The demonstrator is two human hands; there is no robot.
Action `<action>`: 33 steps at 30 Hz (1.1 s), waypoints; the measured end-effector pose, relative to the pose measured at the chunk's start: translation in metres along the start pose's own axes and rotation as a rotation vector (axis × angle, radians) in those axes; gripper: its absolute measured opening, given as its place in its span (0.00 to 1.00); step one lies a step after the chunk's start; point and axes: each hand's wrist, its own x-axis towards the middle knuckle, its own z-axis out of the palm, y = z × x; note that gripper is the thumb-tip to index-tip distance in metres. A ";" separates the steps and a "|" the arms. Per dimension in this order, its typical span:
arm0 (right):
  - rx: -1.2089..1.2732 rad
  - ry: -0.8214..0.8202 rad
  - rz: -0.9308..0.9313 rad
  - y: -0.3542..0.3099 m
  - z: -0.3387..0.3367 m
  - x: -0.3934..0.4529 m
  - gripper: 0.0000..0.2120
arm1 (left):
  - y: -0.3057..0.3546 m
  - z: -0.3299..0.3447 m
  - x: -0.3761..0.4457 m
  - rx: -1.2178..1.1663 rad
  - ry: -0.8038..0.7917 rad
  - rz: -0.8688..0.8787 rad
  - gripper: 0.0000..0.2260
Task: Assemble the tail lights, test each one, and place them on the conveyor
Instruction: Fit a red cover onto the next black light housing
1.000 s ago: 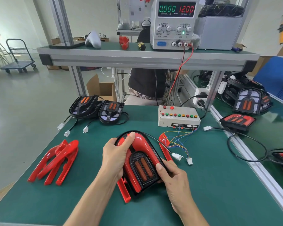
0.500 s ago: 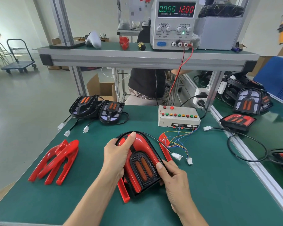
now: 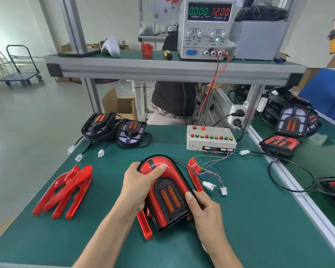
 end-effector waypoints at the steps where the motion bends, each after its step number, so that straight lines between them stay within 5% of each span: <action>1: 0.033 -0.020 0.020 -0.001 0.000 0.000 0.20 | 0.002 0.000 0.001 -0.008 -0.001 -0.003 0.24; 7: 0.149 -0.092 0.089 -0.006 -0.003 -0.002 0.15 | 0.009 -0.004 0.006 -0.058 -0.034 -0.078 0.26; 22: 0.127 -0.085 0.070 0.000 -0.005 0.002 0.22 | 0.001 -0.001 0.009 -0.065 -0.061 -0.061 0.24; 33: -0.385 -0.115 -0.029 -0.041 -0.004 0.023 0.24 | 0.006 -0.001 0.000 -0.007 -0.259 -0.025 0.20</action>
